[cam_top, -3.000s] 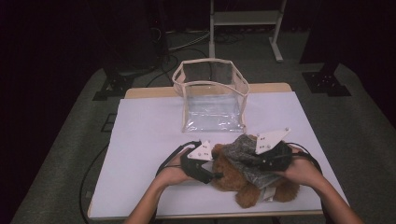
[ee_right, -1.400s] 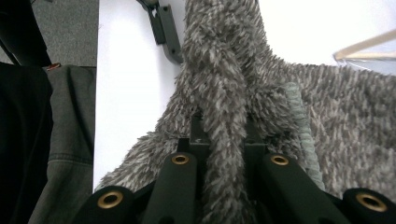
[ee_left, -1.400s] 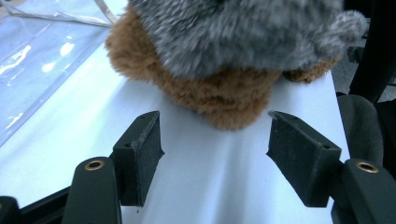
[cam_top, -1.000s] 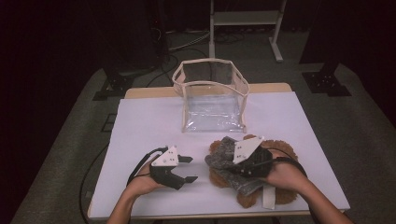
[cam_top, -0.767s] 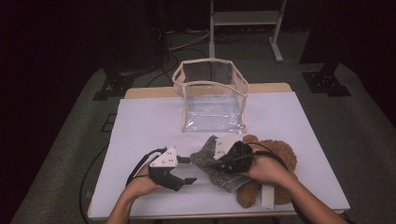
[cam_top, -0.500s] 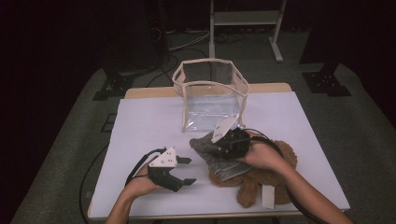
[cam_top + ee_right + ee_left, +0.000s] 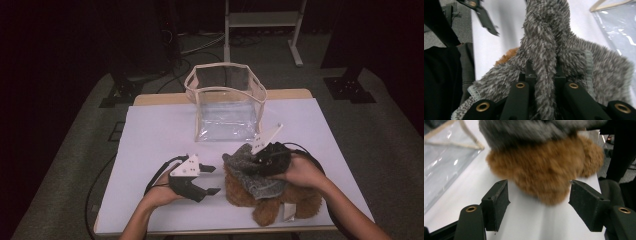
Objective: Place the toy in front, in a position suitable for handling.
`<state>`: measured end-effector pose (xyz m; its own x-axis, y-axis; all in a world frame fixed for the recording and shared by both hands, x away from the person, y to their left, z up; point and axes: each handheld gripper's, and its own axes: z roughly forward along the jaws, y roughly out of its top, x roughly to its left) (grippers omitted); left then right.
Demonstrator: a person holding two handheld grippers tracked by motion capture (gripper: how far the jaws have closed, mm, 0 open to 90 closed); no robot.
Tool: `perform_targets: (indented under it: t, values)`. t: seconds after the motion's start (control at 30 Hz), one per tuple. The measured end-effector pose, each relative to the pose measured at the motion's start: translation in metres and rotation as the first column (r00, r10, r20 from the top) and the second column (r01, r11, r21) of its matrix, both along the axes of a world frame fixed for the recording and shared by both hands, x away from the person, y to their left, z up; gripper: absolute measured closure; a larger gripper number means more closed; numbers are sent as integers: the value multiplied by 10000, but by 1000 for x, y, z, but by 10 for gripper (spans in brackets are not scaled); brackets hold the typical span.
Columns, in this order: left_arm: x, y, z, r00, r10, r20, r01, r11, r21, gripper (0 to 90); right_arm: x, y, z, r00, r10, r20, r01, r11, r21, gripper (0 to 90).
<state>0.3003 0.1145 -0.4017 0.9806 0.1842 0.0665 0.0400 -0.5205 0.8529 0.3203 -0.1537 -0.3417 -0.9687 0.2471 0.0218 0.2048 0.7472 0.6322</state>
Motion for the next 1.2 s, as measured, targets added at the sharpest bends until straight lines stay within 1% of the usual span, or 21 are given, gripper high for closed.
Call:
perform_targets:
  t: [0.13,0.23,0.3,0.33,0.43,0.5,0.57,0.63,0.67,0.7,0.73,0.83,0.9,0.93,1.0,1.03,1.13,1.2]
  values:
    - [-2,-20,-4,9991,-418,48,418,9991,75,330,-11,-3,-3,9999,14,-114,-11,9995,316,800]
    - [-3,-31,-7,9978,-662,65,661,9975,259,343,-13,-7,-4,9997,2,-237,9,9990,458,800]
    - [-3,-35,-9,9971,-757,-8,757,9967,285,351,-13,-7,-4,9994,49,-335,-32,9987,500,800]
    - [-3,-37,-10,9969,-783,25,782,9964,342,352,-13,-7,-3,9995,60,-311,-45,9989,474,800]
    - [-2,-38,-10,9973,-730,-62,732,9967,339,363,-12,-3,-1,9997,110,-199,-103,9992,378,800]
    - [-2,-39,-10,9969,-786,-56,787,9962,361,364,-10,3,2,9997,184,-139,-178,9991,375,800]
    - [-3,-40,-10,9960,-897,11,895,9948,479,364,-7,12,3,9996,246,-121,-242,9990,388,800]
    - [-4,-40,-9,9961,-883,50,879,9946,548,363,-4,20,3,9995,324,-21,-323,9992,242,799]
    - [-4,-40,-9,9961,-884,61,879,9945,572,363,-3,22,2,9994,339,10,-339,9994,121,799]
    - [-4,-40,-9,9961,-887,31,884,9945,561,363,-1,21,1,9995,324,-45,-324,9994,103,800]
    - [-4,-40,-10,9958,-916,20,913,9942,561,363,0,18,0,9995,262,-155,-258,9994,210,800]
    - [-5,-41,-11,9953,-970,14,968,9935,593,363,2,1,0,9995,-20,-301,29,9996,279,800]
    - [-5,-41,-10,9951,-984,28,980,9931,640,360,3,-14,1,9993,-245,-272,251,9994,235,799]
    - [-5,-41,-10,9954,-962,1,961,9937,581,361,2,-21,2,9986,-452,-275,458,9987,208,800]
    - [-4,-41,-9,9956,-940,48,936,9940,559,361,2,-34,1,9971,-687,-322,692,9974,174,800]
    - [-4,-41,-8,9961,-879,53,876,9951,452,362,1,-38,0,9966,-736,-372,745,9970,211,800]
    - [-2,-43,-3,9974,-722,74,721,9973,162,363,-3,-41,-3,9966,-714,-418,725,9971,231,800]
    - [-2,-46,-3,9969,-783,69,781,9965,287,363,-5,-39,-2,9969,-692,-379,700,9974,191,800]
